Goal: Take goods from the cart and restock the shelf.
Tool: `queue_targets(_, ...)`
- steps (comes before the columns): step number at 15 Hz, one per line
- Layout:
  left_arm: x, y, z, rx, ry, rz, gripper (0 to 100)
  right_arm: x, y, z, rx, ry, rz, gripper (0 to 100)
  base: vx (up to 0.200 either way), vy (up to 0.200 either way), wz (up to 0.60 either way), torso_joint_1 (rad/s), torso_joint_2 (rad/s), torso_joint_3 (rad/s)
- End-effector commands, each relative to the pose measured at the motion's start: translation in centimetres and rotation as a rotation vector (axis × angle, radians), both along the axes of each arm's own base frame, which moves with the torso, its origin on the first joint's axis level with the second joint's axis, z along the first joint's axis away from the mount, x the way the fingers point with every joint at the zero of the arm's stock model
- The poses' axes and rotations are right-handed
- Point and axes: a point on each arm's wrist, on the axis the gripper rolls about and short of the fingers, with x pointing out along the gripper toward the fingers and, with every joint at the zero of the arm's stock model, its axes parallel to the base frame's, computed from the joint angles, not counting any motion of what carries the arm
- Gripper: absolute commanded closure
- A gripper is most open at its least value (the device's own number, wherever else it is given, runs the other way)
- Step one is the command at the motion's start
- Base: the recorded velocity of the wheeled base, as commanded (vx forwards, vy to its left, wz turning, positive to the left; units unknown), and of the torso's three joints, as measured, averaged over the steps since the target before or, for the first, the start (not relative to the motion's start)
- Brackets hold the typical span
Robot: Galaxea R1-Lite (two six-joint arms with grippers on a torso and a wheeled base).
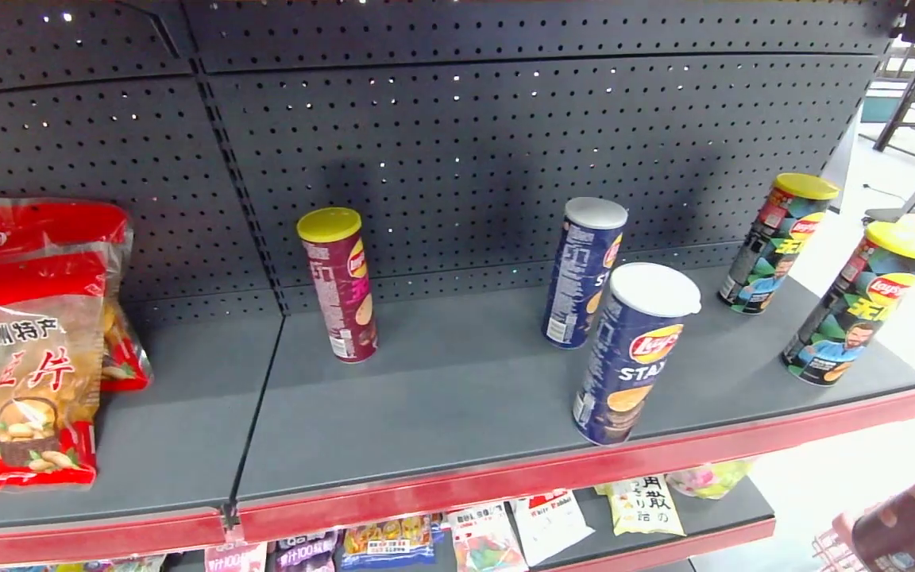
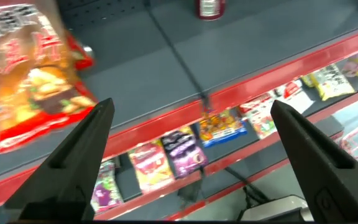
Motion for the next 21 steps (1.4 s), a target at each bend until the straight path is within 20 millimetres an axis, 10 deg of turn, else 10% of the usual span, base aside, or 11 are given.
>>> queue_targets(1, -0.1, 0.0, -0.1, 0.005, -0.004, -0.001, 0, 0.0, 0.0, -0.1, -0.001, 0.005, 0.001, 100, 0.000, 0.200, 0.00, 0.007, 0.00, -0.002)
queue_targets(10, 0.5, -0.2, -0.2, 0.085, -0.001, -0.047, 0, -1.4, -0.1, -0.1, -0.001, -0.077, 0.002, 100, 0.000, 0.067, 0.00, 0.002, 0.00, 0.000)
queue_targets(16, 14.2, -7.4, 4.8, 0.005, -0.022, -0.052, 0, -2.3, -0.1, -0.8, 0.020, -0.093, 0.069, 100, 0.000, 0.000, 0.00, 0.000, 0.00, 0.000)
queue_targets(21, 20.3, -9.7, 4.2, -0.034, 0.131, -0.296, 0, -2.8, -0.1, -0.9, 0.022, -0.121, 0.066, 100, 0.000, 0.000, 0.00, 0.000, 0.00, 0.000)
